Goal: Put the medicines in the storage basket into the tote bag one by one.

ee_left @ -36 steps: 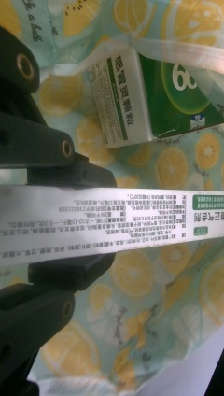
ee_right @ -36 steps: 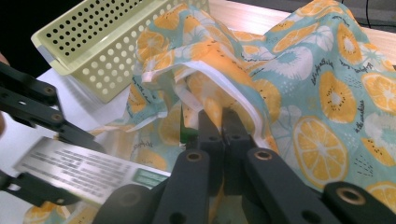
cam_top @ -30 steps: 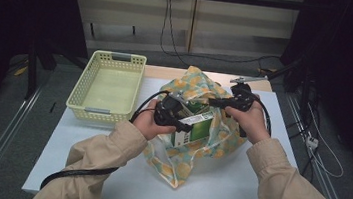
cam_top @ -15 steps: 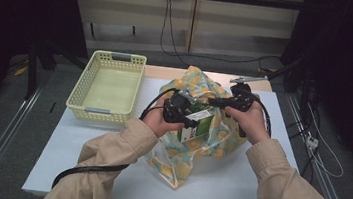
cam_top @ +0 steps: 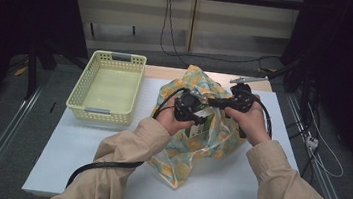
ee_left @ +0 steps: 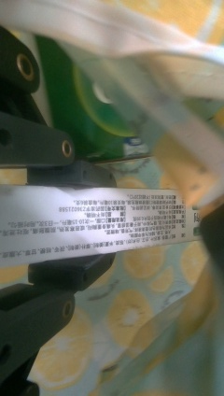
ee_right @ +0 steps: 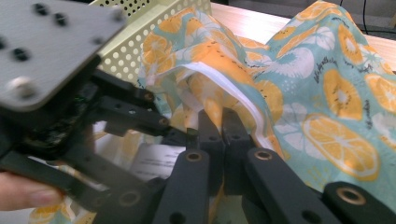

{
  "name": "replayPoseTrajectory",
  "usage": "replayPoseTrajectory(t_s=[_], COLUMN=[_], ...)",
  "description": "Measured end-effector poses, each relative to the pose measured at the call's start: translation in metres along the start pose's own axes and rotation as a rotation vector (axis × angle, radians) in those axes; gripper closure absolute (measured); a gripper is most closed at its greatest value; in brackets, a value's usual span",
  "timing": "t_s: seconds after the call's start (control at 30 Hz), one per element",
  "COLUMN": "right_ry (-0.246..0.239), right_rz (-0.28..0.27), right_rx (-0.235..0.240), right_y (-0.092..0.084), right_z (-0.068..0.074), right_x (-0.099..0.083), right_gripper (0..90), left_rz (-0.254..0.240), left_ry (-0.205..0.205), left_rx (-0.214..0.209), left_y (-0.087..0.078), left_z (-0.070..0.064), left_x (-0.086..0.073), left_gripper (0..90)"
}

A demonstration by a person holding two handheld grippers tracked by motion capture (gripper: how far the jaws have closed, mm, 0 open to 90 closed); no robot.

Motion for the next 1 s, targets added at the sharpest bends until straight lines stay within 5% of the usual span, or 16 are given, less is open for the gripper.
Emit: replayPoseTrajectory(t_s=[0.13,0.17,0.2,0.37,0.67,0.8,0.83,1.0], right_ry=[0.000,-0.001,0.000,0.003,-0.006,-0.001,0.000,0.002], right_rz=[0.005,0.006,0.006,0.004,0.018,0.018,0.018,0.018], right_rx=[-0.008,-0.009,-0.010,-0.006,0.006,0.006,0.006,0.009], right_y=[-0.001,-0.002,-0.002,0.001,0.006,0.005,0.005,0.005], right_z=[-0.002,-0.002,-0.002,-0.002,0.002,0.001,0.001,0.002], right_x=[-0.002,-0.003,-0.003,-0.004,-0.010,-0.014,-0.015,-0.018], right_gripper=[89.4,89.3,89.1,88.7,88.8,88.8,88.8,88.8], left_rz=[-0.016,-0.028,-0.028,-0.010,0.010,-0.006,0.001,0.011], left_ry=[-0.017,-0.039,-0.059,-0.030,0.020,0.001,-0.001,-0.042], left_rx=[-0.009,-0.007,-0.016,-0.056,-0.068,-0.061,-0.026,-0.038], left_y=[0.006,0.007,0.007,-0.008,-0.060,-0.076,-0.079,-0.085], left_z=[0.000,0.000,0.000,-0.008,-0.012,-0.009,-0.007,-0.006], left_x=[0.000,-0.001,-0.001,-0.003,-0.015,-0.027,-0.031,-0.058], left_gripper=[61.5,57.9,42.0,24.0,14.6,14.3,13.9,12.8])
Point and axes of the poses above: each handheld gripper's, and its own axes: y roughly forward along the jaws, x roughly out of its top, z roughly to its left, the point moved 5 cm from there along y, roughly forward along the jaws, and after that the axes turned 13 degrees about -z, right-handed, at the moved point
